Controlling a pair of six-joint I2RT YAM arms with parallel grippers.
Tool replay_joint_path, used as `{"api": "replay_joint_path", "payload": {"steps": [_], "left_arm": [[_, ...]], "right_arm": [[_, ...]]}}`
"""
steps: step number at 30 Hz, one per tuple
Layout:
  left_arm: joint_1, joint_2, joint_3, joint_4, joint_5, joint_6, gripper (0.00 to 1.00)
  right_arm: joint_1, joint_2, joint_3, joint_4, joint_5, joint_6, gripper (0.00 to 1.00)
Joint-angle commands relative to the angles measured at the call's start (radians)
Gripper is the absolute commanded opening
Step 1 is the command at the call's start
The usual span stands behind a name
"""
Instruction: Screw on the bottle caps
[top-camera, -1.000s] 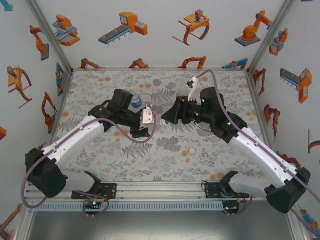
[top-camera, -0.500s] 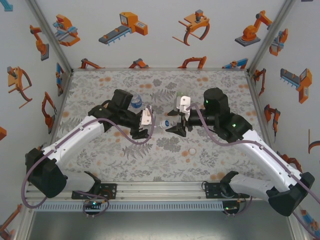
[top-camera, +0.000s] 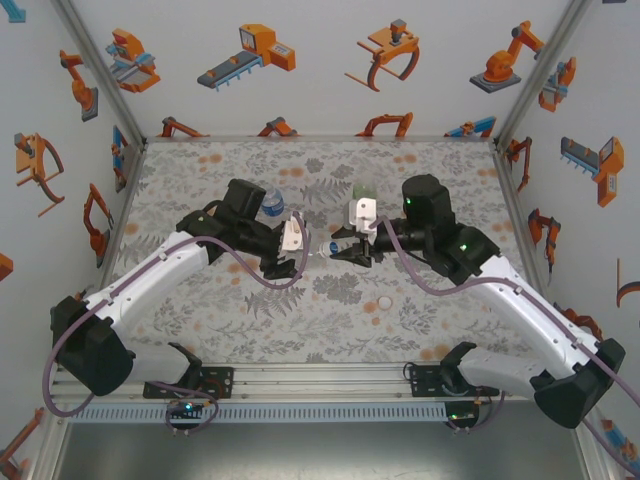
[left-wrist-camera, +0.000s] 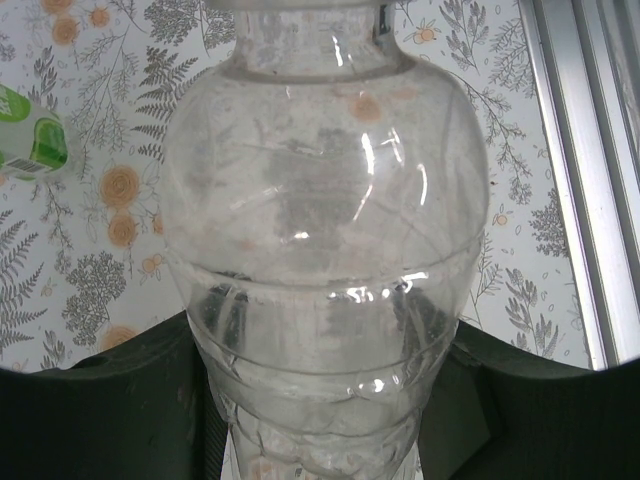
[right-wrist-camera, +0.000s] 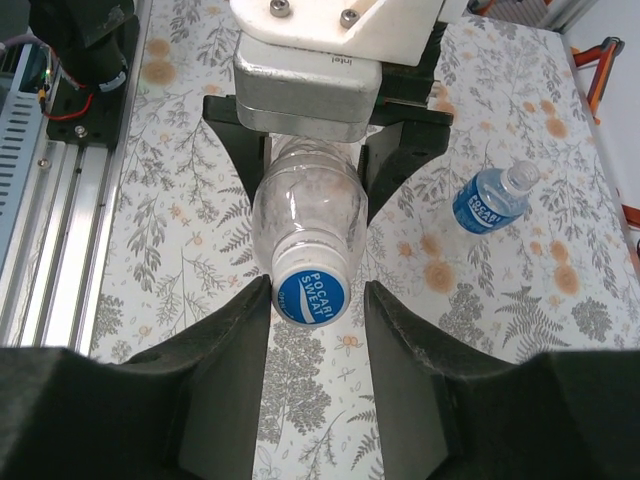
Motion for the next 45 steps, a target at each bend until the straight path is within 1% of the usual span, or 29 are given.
{"api": "replay_joint_path", "payload": {"steps": [1, 3, 6, 9, 10, 12, 13, 14, 15, 17, 20, 23, 25, 27, 29, 32, 33, 35, 36, 38, 39, 42, 45], "left_arm": [[-0.006, -0.016, 0.019, -0.016, 0.044, 0.022, 0.0], [-0.006, -0.018, 0.019, -0.015, 0.044, 0.022, 0.0], [-0.006, -0.019, 0.017, -0.015, 0.042, 0.021, 0.0], [-0.006, -0.017, 0.019, -0.016, 0.042, 0.02, 0.0], [-0.005, -0.017, 0.02, -0.015, 0.043, 0.021, 0.0], [-0.006, -0.017, 0.021, -0.016, 0.04, 0.019, 0.0], [-0.006, -0.017, 0.021, -0.016, 0.036, 0.018, 0.0], [-0.006, -0.017, 0.021, -0.015, 0.031, 0.017, 0.0], [-0.006, -0.017, 0.021, -0.016, 0.026, 0.015, 0.0], [-0.006, -0.014, 0.022, -0.015, 0.015, 0.012, 0.0], [-0.005, -0.008, 0.022, -0.011, 0.009, 0.005, 0.0], [-0.006, -0.004, 0.022, -0.009, 0.007, 0.002, 0.0], [-0.006, -0.004, 0.022, -0.009, 0.007, 0.002, 0.0], [-0.006, -0.003, 0.023, -0.007, 0.007, 0.0, 0.0], [-0.006, 0.002, 0.028, -0.006, 0.009, -0.004, 0.0], [-0.006, 0.001, 0.028, -0.007, 0.011, -0.007, 0.0], [-0.006, -0.004, 0.027, -0.007, 0.01, -0.006, 0.0], [-0.006, -0.009, 0.023, -0.006, 0.01, -0.001, 0.0], [-0.007, -0.008, 0.023, -0.006, 0.008, -0.001, 0.0], [-0.006, -0.009, 0.022, -0.006, 0.008, -0.001, 0.0], [-0.007, -0.007, 0.022, -0.007, 0.01, 0.0, 0.0], [-0.008, -0.005, 0.022, -0.007, 0.013, 0.002, 0.0], [-0.009, -0.009, 0.017, -0.003, 0.019, 0.008, 0.0]], "right_arm": [[0.005, 0.008, 0.014, 0.025, -0.022, -0.011, 0.4], [0.004, 0.01, 0.012, 0.023, -0.016, -0.008, 0.39], [0.005, 0.01, 0.009, 0.023, -0.008, 0.012, 0.34], [0.005, 0.019, 0.008, 0.049, 0.025, 0.109, 0.21], [0.006, 0.023, 0.007, 0.066, 0.051, 0.18, 0.16], [0.005, 0.03, -0.004, 0.126, 0.119, 0.383, 0.05], [0.005, 0.033, -0.016, 0.166, 0.181, 0.527, 0.0], [0.006, 0.035, -0.027, 0.195, 0.256, 0.686, 0.0], [0.005, 0.037, -0.033, 0.203, 0.312, 0.808, 0.0], [0.006, 0.047, -0.039, 0.182, 0.409, 1.075, 0.0], [0.006, 0.066, -0.038, 0.112, 0.483, 1.41, 0.0], [0.005, 0.09, -0.036, 0.065, 0.496, 1.641, 0.0], [0.005, 0.107, -0.025, 0.04, 0.498, 1.726, 0.0], [0.004, 0.12, -0.025, 0.066, 0.475, 1.776, 0.0], [0.005, 0.132, -0.014, 0.081, 0.453, 1.777, 0.0], [0.0, 0.126, 0.011, 0.078, 0.443, 1.677, 0.0], [-0.005, 0.119, 0.016, 0.078, 0.443, 1.641, 0.08], [-0.019, 0.102, 0.032, 0.078, 0.436, 1.522, 0.27], [-0.024, 0.093, 0.038, 0.076, 0.429, 1.462, 0.33], [-0.031, 0.07, 0.05, 0.073, 0.423, 1.287, 0.42], [-0.031, 0.058, 0.051, 0.073, 0.418, 1.197, 0.44], [-0.032, 0.023, 0.048, 0.07, 0.373, 0.923, 0.5], [-0.03, 0.005, 0.051, 0.074, 0.263, 0.649, 0.5]]}}
